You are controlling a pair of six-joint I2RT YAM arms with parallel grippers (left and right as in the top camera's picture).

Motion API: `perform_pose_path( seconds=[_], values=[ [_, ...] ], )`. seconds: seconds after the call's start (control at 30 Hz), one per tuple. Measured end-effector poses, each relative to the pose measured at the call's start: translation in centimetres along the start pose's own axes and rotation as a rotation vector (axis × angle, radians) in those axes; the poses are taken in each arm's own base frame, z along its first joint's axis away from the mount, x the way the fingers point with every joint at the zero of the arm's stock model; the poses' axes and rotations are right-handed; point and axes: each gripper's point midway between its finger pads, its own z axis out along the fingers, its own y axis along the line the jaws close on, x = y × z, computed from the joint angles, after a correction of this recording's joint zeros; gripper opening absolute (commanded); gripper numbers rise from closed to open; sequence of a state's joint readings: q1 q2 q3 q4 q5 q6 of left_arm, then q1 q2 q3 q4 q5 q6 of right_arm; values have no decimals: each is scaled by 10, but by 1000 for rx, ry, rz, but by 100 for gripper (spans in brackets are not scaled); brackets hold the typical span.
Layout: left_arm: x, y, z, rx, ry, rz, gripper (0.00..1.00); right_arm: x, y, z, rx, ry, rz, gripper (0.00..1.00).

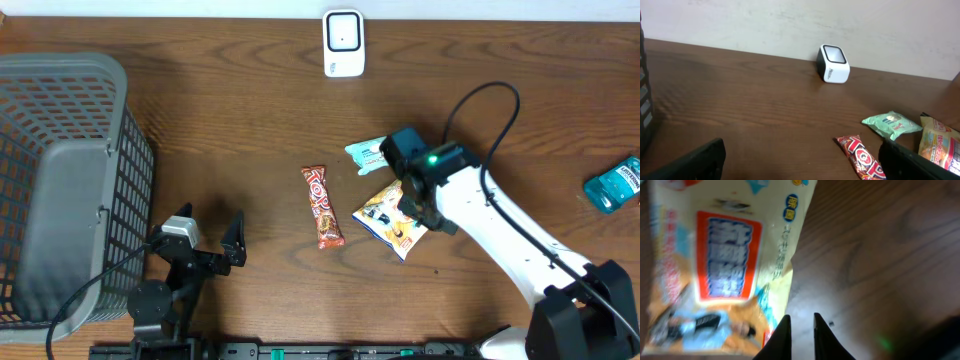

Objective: Scan the item barcode
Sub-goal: 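Lift the yellow snack bag with the right gripper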

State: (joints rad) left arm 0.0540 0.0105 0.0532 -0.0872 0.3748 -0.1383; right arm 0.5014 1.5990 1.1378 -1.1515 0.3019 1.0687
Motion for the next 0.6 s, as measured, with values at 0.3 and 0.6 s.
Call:
perform_pose_path(
  seconds=[0.3, 0.6],
  values=[
    [0, 0, 0, 0, 0, 0, 98, -21, -5, 47, -16, -122, 165, 26],
    [0, 0, 0, 0, 0, 0, 98, -43, -37, 89, 0, -175, 342, 28]
  ],
)
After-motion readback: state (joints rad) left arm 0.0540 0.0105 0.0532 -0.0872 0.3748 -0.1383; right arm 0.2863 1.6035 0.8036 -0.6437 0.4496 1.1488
